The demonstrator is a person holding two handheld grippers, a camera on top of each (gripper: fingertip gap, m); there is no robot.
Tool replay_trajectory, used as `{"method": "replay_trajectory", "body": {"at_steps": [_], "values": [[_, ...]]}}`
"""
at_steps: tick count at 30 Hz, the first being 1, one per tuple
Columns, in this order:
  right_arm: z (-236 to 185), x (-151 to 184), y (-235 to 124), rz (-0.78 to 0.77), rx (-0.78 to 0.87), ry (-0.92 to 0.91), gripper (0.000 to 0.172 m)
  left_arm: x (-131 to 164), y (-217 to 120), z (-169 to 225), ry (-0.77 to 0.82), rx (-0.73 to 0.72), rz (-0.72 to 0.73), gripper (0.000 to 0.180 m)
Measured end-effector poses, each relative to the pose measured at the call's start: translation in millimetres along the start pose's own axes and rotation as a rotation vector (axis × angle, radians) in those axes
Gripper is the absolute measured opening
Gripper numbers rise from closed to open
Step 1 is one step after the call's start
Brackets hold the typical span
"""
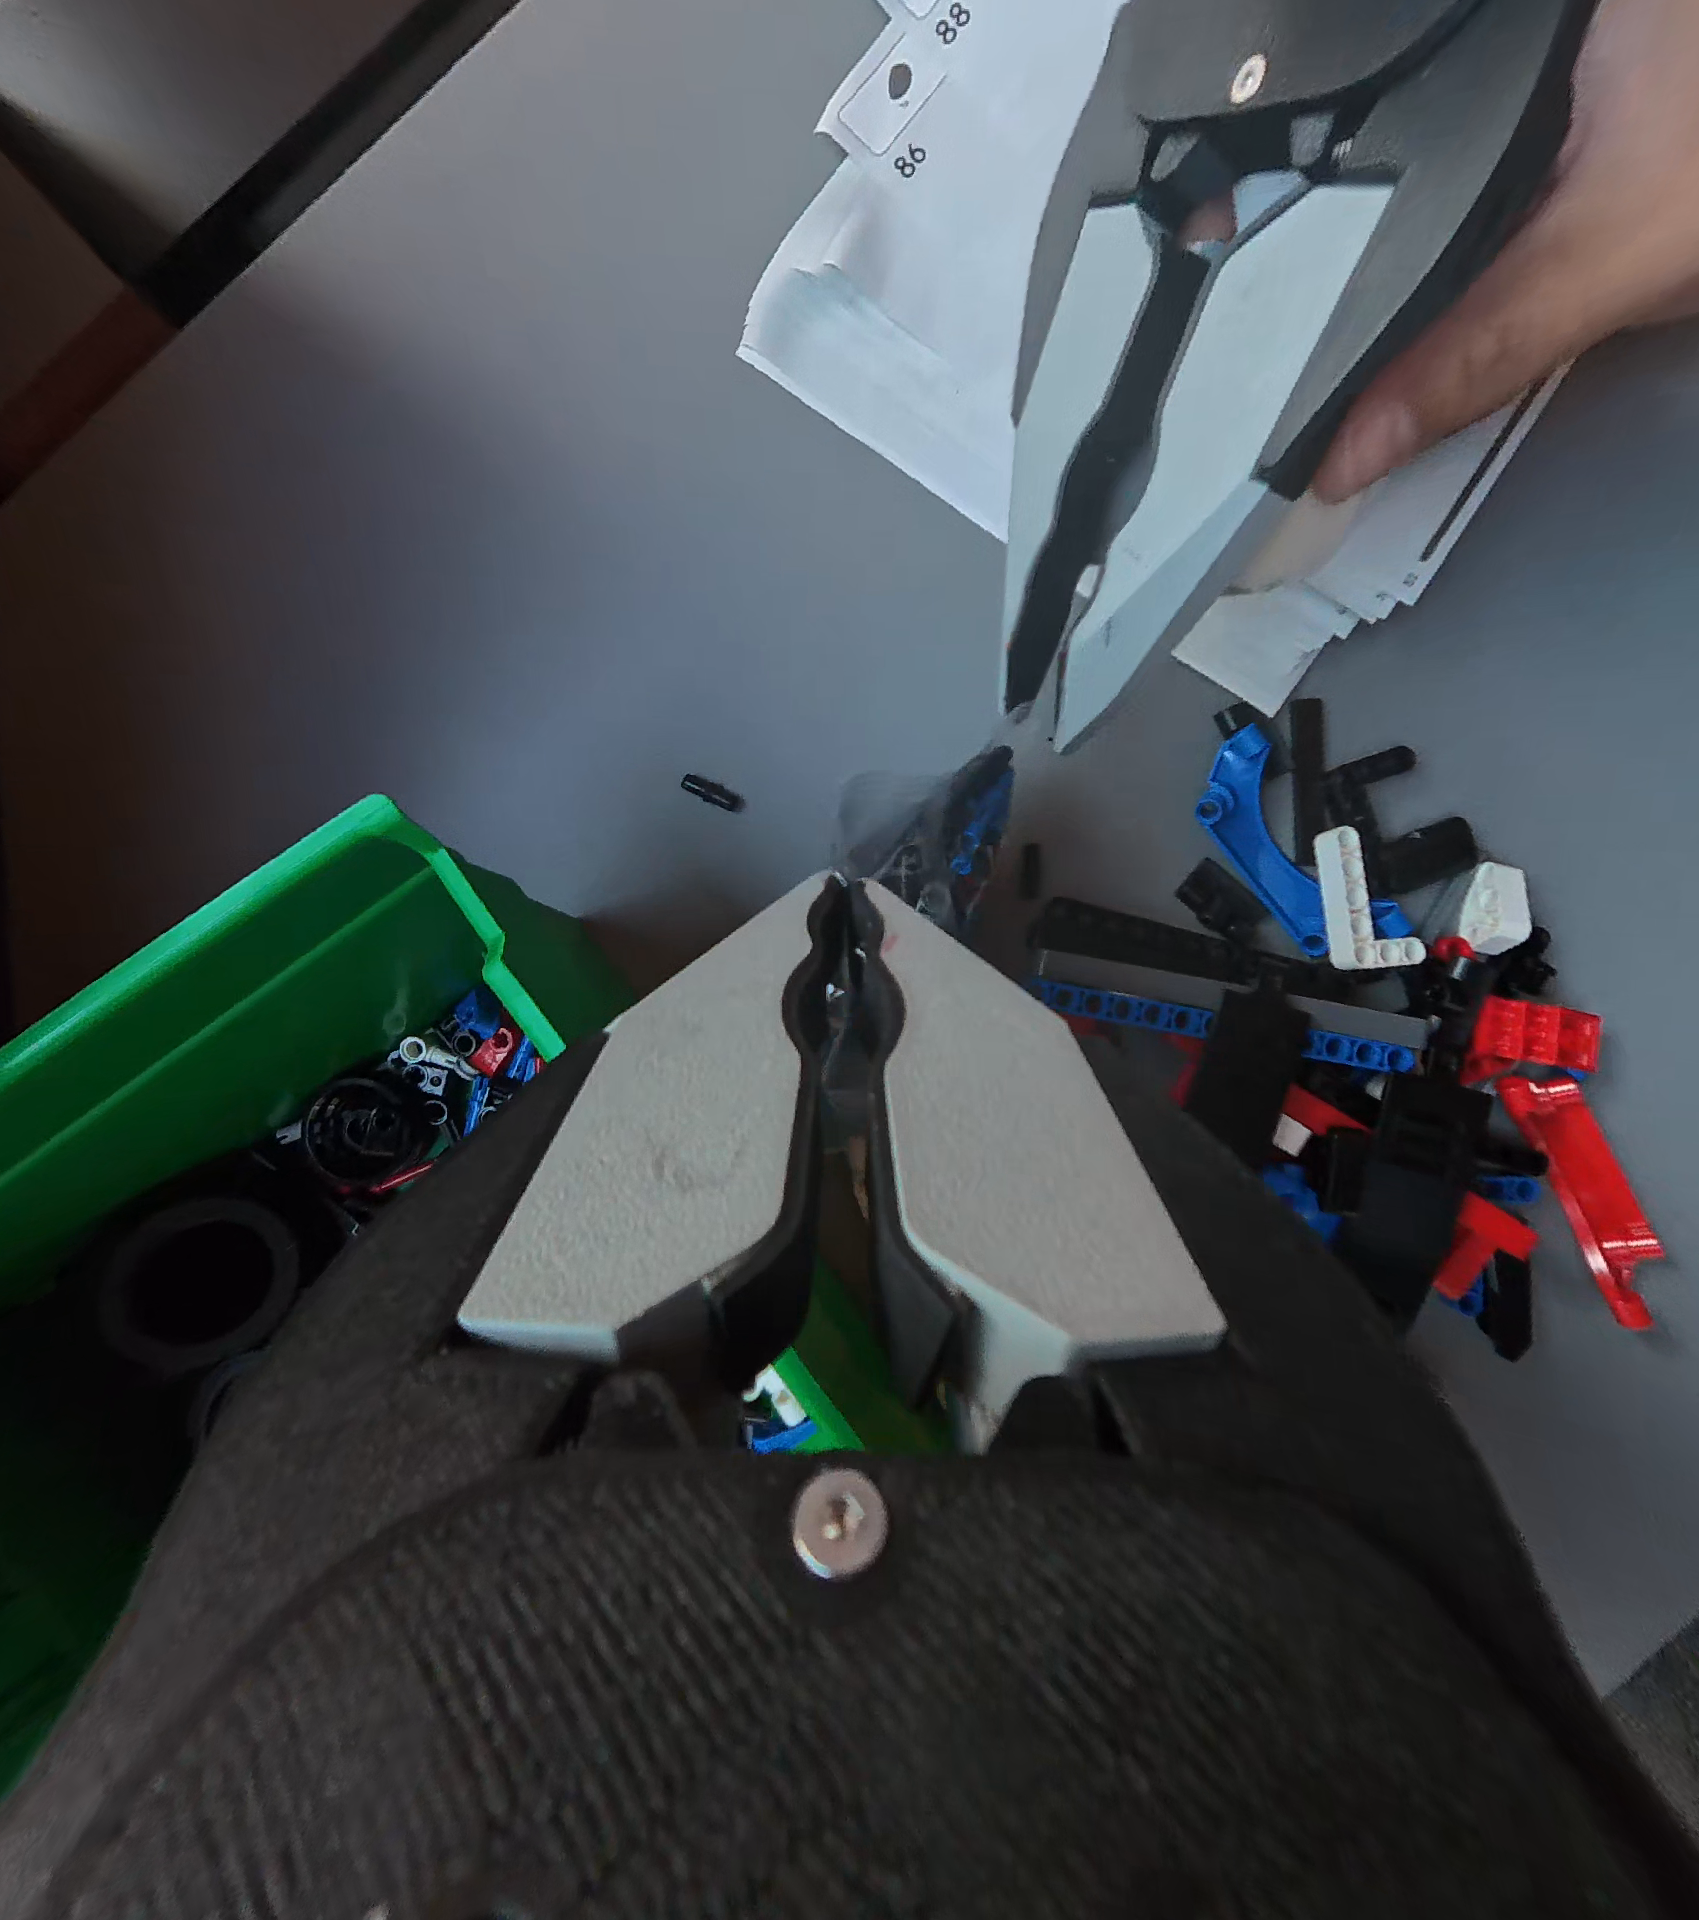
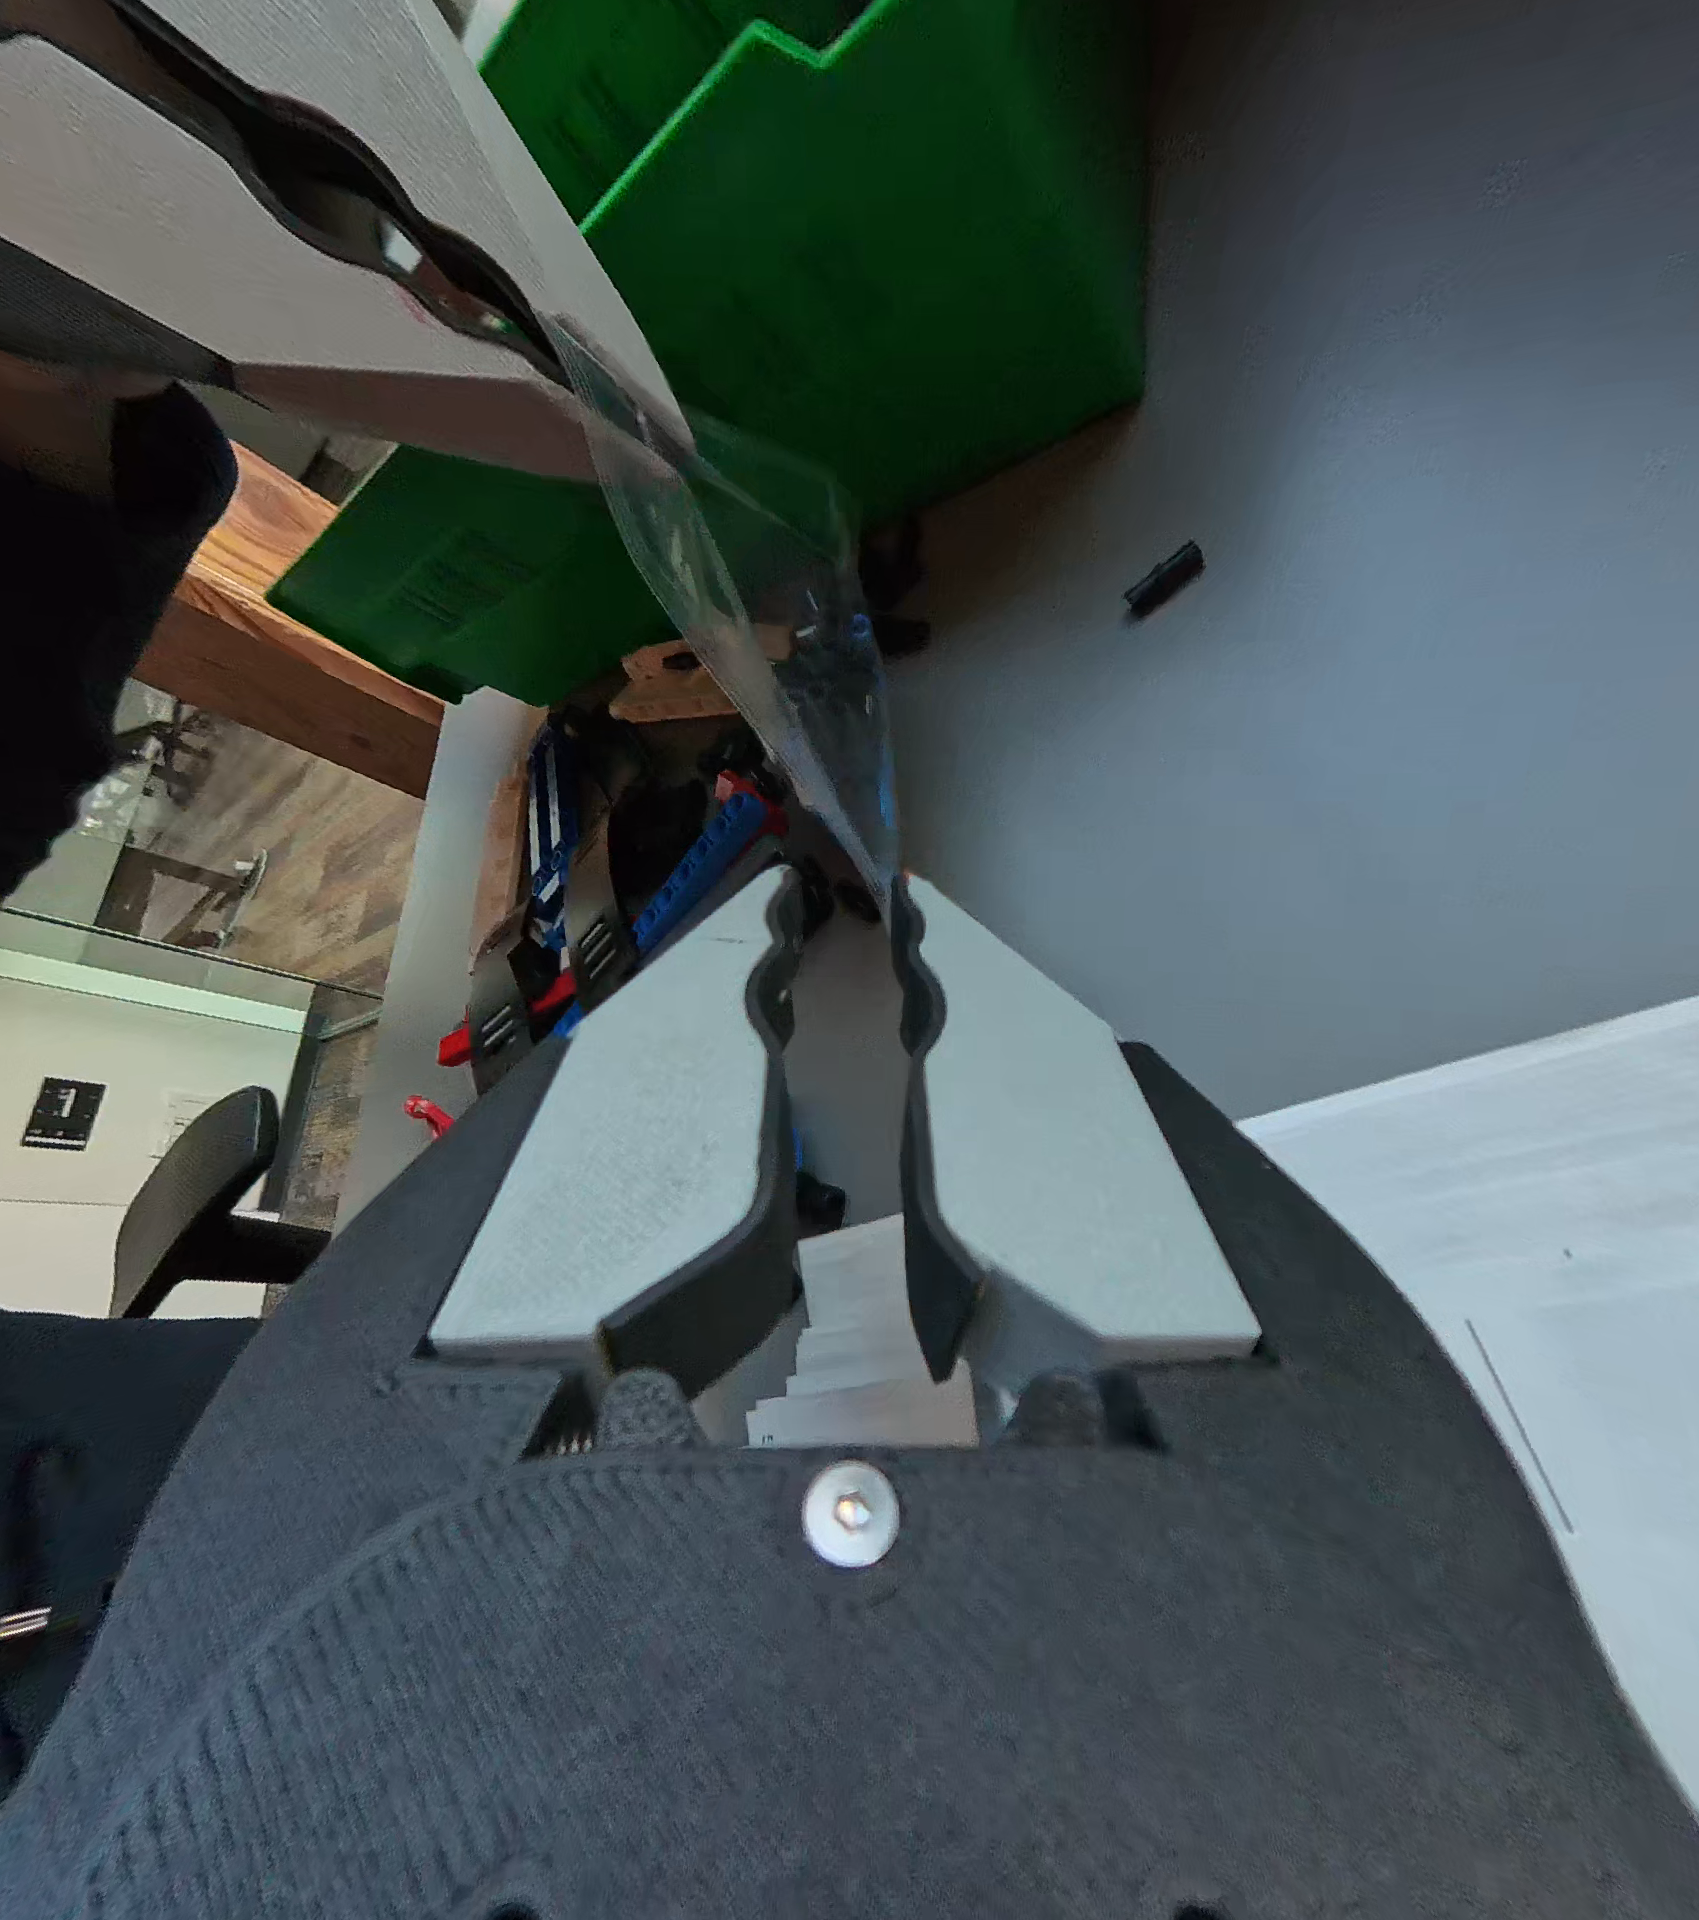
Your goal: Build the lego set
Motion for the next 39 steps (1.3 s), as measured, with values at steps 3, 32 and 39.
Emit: {"method": "replay_trajectory", "body": {"at_steps": [3,32,39], "values": [[0.9,4.6,4.5,-0.028,0.024,0.0,0.0,1.2,-1.1,0.1,-0.005,0.0,0.005,0.0],[-12.0,-10.7,-7.0,-0.05,0.044,-0.018,0.0,8.8,-8.8,-5.2,-0.087,0.037,0.101,0.0],[-10.5,-12.3,-12.7,-0.018,0.058,-0.014,0.0,10.0,-6.0,-4.6,-0.102,0.043,0.12,0.0]]}}
Point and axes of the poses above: each gripper's, where its closed fingertips meet, y out along the fingers, x out of its underside, z = x × y across the jaws, the point moved 7 cm from there along -y, back along the fingers, and after that the axes turned 13 degrees about -y, right-handed, at the moved point
